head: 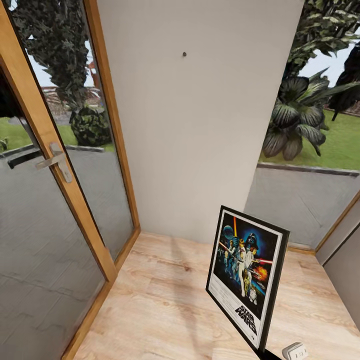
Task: Pick up the poster from the kitchen countertop and hang it on one of the wall nails in the kitchen.
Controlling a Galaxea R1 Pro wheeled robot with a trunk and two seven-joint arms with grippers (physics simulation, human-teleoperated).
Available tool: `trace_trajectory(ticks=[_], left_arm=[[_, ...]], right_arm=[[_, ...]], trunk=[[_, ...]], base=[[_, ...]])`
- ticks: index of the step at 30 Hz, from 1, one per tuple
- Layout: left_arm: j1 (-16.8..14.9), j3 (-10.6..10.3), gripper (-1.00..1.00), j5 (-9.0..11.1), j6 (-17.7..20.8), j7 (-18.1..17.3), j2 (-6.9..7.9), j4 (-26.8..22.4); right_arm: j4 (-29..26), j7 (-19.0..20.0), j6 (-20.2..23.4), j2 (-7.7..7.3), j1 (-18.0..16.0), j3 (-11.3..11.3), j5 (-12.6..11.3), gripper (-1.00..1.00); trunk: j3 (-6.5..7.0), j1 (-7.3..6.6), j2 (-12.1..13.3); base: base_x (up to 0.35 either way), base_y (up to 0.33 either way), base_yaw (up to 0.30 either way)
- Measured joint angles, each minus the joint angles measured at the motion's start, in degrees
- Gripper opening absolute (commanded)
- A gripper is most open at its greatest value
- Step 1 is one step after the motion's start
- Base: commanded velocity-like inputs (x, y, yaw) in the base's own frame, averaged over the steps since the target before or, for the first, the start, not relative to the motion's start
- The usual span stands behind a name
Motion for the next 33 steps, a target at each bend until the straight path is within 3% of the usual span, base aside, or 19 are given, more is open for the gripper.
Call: trace_trajectory(ticks=[11,12,14,16,17,18,19,20,21,30,33], left_arm=[[0.0,0.0,1.0,0.0,0.0,0.0,0.0,-0.1],[0.0,-0.1,1.0,0.0,0.0,-0.1,-0.01,-0.3],[0.0,-0.1,1.0,0.0,0.0,-0.6,-0.01,-0.3],[0.0,-0.1,1.0,-0.1,0.0,-2.3,0.0,-0.4],[0.0,-0.1,1.0,-0.1,0.0,-2.3,0.0,-0.4],[0.0,-0.1,1.0,-0.1,0.0,-2.4,0.0,-0.2],[0.0,-0.1,1.0,-0.1,0.0,-2.5,0.0,-0.1],[0.0,-0.1,1.0,-0.1,0.0,-2.4,-0.02,-0.1],[0.0,-0.1,1.0,-0.1,-0.1,-2.4,-0.04,0.0],[0.0,-0.2,1.0,-0.2,-0.2,-2.4,-0.07,0.1],[0.0,-0.3,1.0,-0.2,-0.3,-2.4,-0.06,0.1]], right_arm=[[-0.3,-0.1,0.0,-0.04,0.0,-0.1,-0.1,-1.0],[-2.2,-0.3,0.0,-0.04,-0.3,-1.6,-0.4,-1.0],[-4.7,-0.5,0.1,0.0,-0.4,-2.1,-0.3,-1.0],[-16.2,-1.7,1.6,0.01,-1.8,-2.4,-0.5,-1.0],[-15.7,-1.7,2.3,0.01,-2.1,-2.3,-0.1,-1.0],[-19.7,-1.6,8.6,-0.08,-5.3,-1.8,0.4,-1.0],[-23.1,-1.3,9.8,-0.11,-9.1,-1.8,-0.5,-1.0],[-23.2,-1.2,10.3,-0.13,-9.2,-1.7,-0.1,-1.0],[-23.8,-0.4,13.5,-0.17,-12.5,-1.7,-0.2,-1.0],[-24.3,0.8,17.3,-0.19,-20.6,-1.6,-0.1,-1.0],[-24.3,4.4,20.3,-0.21,-23.6,-1.6,-0.2,-1.0]], trunk=[[0.0,0.0,0.0],[0.01,0.0,0.0],[0.01,0.0,0.0],[0.01,0.0,0.0],[0.0,0.0,0.0],[0.01,0.0,0.0],[0.03,0.01,0.0],[0.02,0.0,0.0],[0.03,0.01,0.0],[0.02,0.0,0.0],[0.02,0.0,0.0]], base=[[0.002,0.001,0.001],[0.0,0.0,0.0],[0.0,0.0,0.0],[0.0,0.0,0.0],[0.0,0.0,0.0],[0.0,0.0,0.0],[0.0,0.0,0.0],[0.0,0.0,0.0],[0.0,0.0,0.0],[0.0,0.0,0.0],[0.0,0.0,0.0]])
